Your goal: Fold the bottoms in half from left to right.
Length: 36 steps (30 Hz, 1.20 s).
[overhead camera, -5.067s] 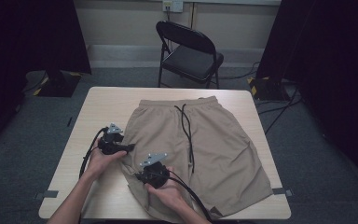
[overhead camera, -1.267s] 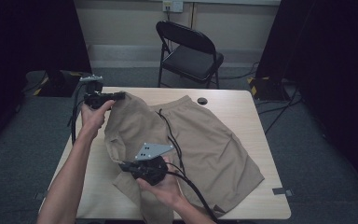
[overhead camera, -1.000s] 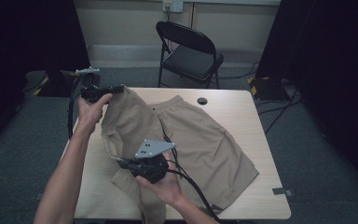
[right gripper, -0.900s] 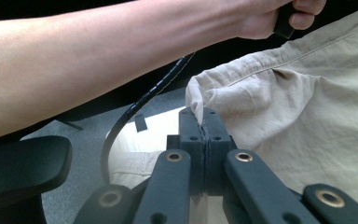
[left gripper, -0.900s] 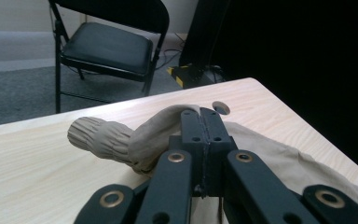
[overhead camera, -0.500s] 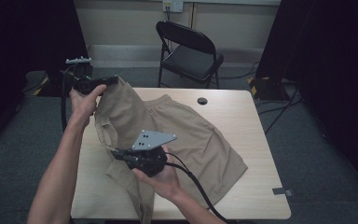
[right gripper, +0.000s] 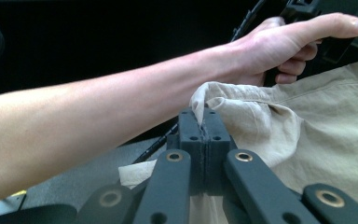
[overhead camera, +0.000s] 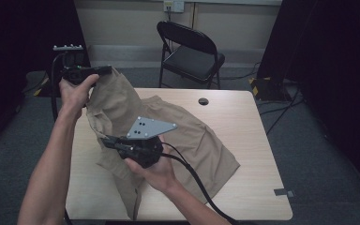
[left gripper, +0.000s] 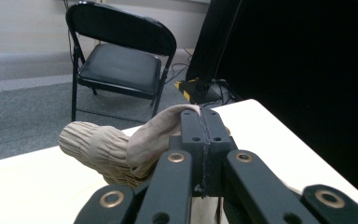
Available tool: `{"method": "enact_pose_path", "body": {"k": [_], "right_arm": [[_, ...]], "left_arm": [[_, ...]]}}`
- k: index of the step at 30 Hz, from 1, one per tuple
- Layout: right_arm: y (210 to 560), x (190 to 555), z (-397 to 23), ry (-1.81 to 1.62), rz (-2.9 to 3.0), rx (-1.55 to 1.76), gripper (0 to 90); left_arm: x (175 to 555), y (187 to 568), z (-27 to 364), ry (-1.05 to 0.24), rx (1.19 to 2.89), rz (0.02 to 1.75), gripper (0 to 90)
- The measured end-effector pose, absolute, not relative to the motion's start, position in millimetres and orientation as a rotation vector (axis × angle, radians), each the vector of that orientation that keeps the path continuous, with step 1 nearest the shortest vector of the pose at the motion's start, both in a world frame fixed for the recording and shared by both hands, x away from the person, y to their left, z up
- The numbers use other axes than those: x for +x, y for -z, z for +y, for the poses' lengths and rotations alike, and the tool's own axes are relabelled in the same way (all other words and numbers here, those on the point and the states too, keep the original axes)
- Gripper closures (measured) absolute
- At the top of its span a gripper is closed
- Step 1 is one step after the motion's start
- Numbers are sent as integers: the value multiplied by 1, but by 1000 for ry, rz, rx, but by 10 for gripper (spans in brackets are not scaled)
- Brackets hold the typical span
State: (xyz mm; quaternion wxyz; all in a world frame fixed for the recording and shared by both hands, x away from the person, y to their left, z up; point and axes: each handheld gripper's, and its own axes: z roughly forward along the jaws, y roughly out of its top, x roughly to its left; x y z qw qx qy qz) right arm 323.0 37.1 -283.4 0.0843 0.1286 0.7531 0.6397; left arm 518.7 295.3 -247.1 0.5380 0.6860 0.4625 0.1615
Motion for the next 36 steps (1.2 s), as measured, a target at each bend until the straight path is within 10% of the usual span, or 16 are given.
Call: {"method": "enact_pose_path", "body": {"k": [36], "right_arm": [[330, 345, -91, -1637, 2195, 695, 898]], "left_arm": [[576, 315, 201, -260, 1707, 1140, 900]]}}
